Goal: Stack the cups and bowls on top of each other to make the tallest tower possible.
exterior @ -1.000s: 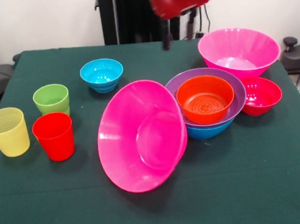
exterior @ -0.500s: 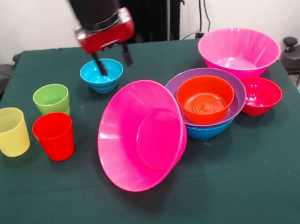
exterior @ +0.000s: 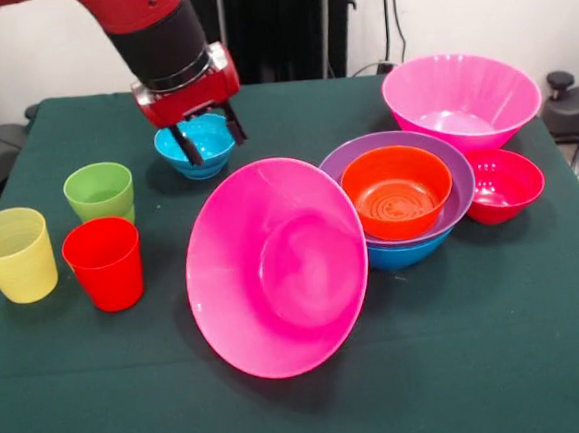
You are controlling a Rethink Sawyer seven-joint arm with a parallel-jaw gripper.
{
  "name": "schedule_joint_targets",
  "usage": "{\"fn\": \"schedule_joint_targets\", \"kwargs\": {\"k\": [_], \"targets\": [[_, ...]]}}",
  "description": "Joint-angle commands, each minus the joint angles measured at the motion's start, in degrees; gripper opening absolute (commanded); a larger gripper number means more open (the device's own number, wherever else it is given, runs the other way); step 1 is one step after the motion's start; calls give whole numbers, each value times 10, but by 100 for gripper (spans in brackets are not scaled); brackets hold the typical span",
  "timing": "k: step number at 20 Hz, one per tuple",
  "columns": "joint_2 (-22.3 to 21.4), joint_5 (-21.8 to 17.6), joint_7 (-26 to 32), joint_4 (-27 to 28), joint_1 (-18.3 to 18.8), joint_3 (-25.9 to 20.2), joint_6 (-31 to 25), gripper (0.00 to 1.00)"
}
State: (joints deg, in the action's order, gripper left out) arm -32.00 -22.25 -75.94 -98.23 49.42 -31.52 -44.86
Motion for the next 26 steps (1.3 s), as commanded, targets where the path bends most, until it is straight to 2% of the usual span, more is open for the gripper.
{"fn": "schedule_joint_targets", "kwargs": {"k": [1,5,9,17,23,26], "targets": [[11,-58,92,-13,-26,-64,42,100],[8,-67,79,-7,-33,-64,27,100],[18,-82,81,-9,-22,-70,36,100],[33,-119,58,-32,-13,-70,84,100],[60,-155,15,-32,-36,-40,136,100],[74,-164,-2,-18,-53,-25,142,100]]}}
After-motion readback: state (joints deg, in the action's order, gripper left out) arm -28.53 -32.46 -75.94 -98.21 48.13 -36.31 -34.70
